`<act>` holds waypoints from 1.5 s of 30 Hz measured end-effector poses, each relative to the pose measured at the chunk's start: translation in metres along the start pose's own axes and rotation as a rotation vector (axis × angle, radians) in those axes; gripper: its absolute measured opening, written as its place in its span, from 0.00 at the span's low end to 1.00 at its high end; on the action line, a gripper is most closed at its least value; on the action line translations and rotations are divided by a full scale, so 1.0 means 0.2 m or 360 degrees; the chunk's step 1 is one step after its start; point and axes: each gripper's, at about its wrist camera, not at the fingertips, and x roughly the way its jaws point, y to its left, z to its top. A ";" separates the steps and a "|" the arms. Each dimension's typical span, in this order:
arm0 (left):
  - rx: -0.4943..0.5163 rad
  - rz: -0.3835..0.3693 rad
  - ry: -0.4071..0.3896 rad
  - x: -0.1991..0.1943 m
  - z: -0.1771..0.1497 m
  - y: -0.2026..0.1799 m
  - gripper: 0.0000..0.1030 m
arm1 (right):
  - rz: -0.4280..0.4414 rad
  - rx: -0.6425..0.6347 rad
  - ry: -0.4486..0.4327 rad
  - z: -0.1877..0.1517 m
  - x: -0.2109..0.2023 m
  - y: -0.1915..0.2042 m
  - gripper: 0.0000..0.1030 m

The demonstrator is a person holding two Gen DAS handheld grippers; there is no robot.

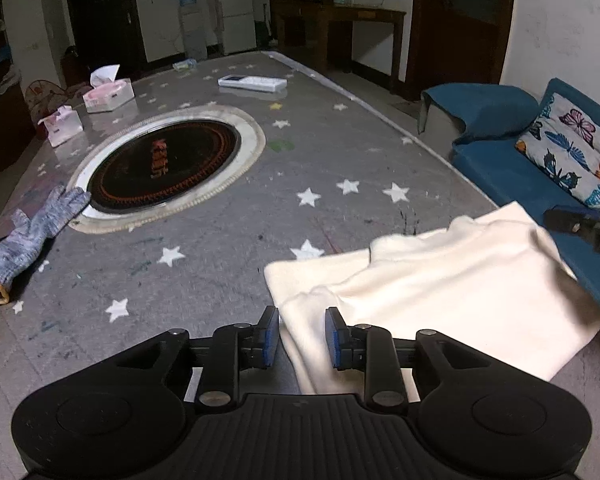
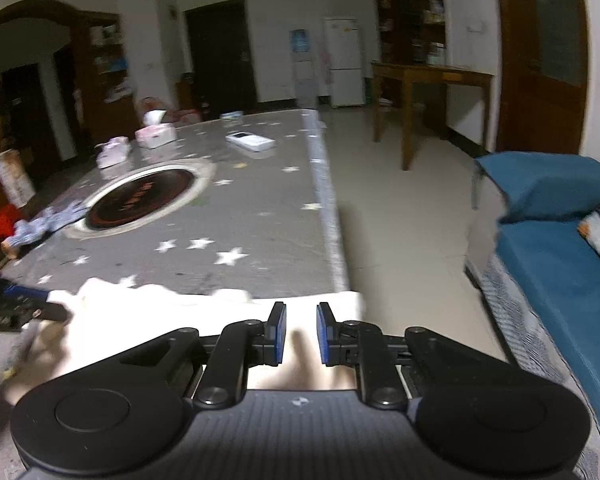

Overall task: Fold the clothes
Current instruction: 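Fold the lifted edge over onto the rest of the sweatshirt with both grippers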

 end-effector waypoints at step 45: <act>0.0075 -0.0034 -0.0016 0.14 0.04 -0.07 0.28 | 0.0234 -0.0260 0.0133 -0.09 0.09 0.33 0.32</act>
